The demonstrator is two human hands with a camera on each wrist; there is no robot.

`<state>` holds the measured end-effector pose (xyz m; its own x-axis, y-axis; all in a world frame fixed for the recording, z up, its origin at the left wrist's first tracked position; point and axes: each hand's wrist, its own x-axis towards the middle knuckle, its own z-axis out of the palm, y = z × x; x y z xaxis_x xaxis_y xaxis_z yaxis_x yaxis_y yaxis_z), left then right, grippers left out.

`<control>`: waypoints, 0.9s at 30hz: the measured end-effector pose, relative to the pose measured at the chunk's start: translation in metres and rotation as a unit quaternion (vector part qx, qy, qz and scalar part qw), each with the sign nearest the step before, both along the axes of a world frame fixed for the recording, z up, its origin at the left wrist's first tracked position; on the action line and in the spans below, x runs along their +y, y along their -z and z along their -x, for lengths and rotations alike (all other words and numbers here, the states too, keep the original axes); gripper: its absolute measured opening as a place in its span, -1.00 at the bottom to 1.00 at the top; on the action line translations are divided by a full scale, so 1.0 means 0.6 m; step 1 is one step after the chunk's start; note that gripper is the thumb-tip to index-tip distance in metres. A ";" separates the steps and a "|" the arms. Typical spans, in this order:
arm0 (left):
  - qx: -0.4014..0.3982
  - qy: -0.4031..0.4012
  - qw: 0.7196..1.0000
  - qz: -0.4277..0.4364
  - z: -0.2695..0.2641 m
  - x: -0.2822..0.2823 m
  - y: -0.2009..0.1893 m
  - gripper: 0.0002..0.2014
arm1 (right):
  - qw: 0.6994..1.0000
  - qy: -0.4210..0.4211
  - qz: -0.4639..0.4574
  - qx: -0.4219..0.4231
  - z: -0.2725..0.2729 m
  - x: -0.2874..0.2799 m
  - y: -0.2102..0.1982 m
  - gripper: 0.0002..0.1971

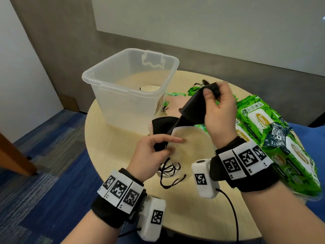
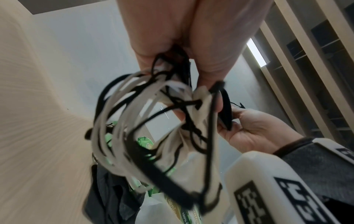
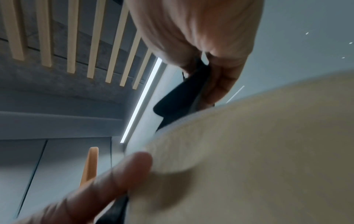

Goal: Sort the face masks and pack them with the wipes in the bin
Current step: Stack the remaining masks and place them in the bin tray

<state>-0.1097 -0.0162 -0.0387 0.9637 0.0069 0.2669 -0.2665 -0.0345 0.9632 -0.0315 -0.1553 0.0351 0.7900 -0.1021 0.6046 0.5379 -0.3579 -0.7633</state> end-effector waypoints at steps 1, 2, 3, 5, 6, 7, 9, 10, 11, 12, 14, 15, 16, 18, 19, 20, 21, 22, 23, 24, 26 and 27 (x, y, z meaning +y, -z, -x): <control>0.009 -0.002 1.000 0.002 0.000 0.000 0.001 -0.52 | 0.999 0.022 -0.028 -0.013 -0.002 -0.004 -0.003 -0.97; 0.014 -0.004 1.000 0.005 -0.001 0.001 0.003 -0.54 | 0.998 0.039 -0.053 -0.021 -0.004 -0.009 -0.004 -0.96; 0.015 -0.005 1.000 0.006 -0.001 0.002 0.003 -0.57 | 0.996 0.051 -0.074 -0.023 -0.005 -0.014 -0.007 -0.95; 0.013 -0.005 1.000 0.005 -0.002 0.003 0.001 -0.59 | 0.993 0.057 -0.106 -0.019 -0.006 -0.021 -0.009 -0.94; 0.011 -0.004 1.000 0.003 -0.003 0.003 0.001 -0.58 | 0.992 0.055 -0.117 -0.014 -0.007 -0.023 -0.010 -0.94; 0.007 -0.002 1.000 0.002 -0.003 0.002 0.001 -0.56 | 0.991 0.051 -0.122 -0.009 -0.006 -0.025 -0.010 -0.94; -0.003 -0.001 1.000 0.004 -0.002 0.001 0.002 -0.59 | 0.991 0.044 -0.127 0.009 -0.007 -0.027 -0.008 -0.93; -0.011 0.000 1.000 0.006 -0.001 0.001 0.001 -0.61 | 0.991 0.040 -0.128 0.019 -0.007 -0.028 -0.007 -0.90; -0.018 0.002 1.000 0.006 0.000 0.001 0.000 -0.60 | 0.991 0.034 -0.129 0.030 -0.006 -0.029 -0.007 -0.87; -0.023 0.004 1.000 0.009 0.001 0.001 -0.002 -0.56 | 0.990 0.026 -0.135 0.041 -0.006 -0.030 -0.006 -0.83; -0.024 0.016 0.999 0.031 0.002 0.001 -0.004 -0.44 | 0.988 0.011 -0.146 0.053 -0.006 -0.032 -0.004 -0.72; -0.023 0.021 0.999 0.038 0.002 0.001 -0.005 -0.41 | 0.988 0.009 -0.144 0.056 -0.006 -0.034 -0.003 -0.67; -0.022 0.019 0.999 0.037 0.001 0.000 -0.005 -0.41 | 0.988 0.009 -0.141 0.059 -0.006 -0.034 -0.002 -0.64; -0.015 0.007 0.999 0.031 -0.001 -0.001 -0.004 -0.43 | 0.989 0.007 -0.134 0.067 -0.004 -0.034 0.000 -0.61; -0.007 0.000 1.000 0.030 -0.001 -0.001 -0.003 -0.45 | 0.989 0.008 -0.129 0.071 -0.003 -0.033 0.001 -0.61; 0.002 -0.008 1.000 0.027 -0.002 -0.001 -0.001 -0.48 | 0.990 0.011 -0.123 0.075 -0.002 -0.032 0.003 -0.61; 0.009 -0.015 1.000 0.024 -0.003 -0.001 0.000 -0.51 | 0.990 0.015 -0.115 0.074 -0.001 -0.032 0.003 -0.61; 0.016 -0.020 0.999 0.020 -0.003 -0.001 0.001 -0.53 | 0.991 0.017 -0.108 0.071 0.000 -0.032 0.005 -0.61; 0.019 -0.023 0.999 0.017 -0.003 -0.001 0.001 -0.54 | 0.993 0.016 -0.100 0.066 0.001 -0.032 0.007 -0.60; 0.019 -0.026 0.999 0.015 -0.003 -0.001 0.000 -0.54 | 0.994 0.011 -0.092 0.057 0.002 -0.032 0.008 -0.59; 0.014 -0.027 0.999 0.013 -0.002 -0.001 -0.003 -0.55 | 0.997 -0.001 -0.067 0.028 0.006 -0.032 0.011 -0.55; 0.013 -0.026 1.000 0.012 -0.002 -0.001 -0.003 -0.55 | 0.999 -0.005 -0.051 0.018 0.007 -0.031 0.011 -0.55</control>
<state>-0.1086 -0.0167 -0.0366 0.9684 0.0626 0.2415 -0.2404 -0.0238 0.9704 -0.0359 -0.1739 0.0282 0.8125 -0.1543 0.5622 0.5121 -0.2719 -0.8148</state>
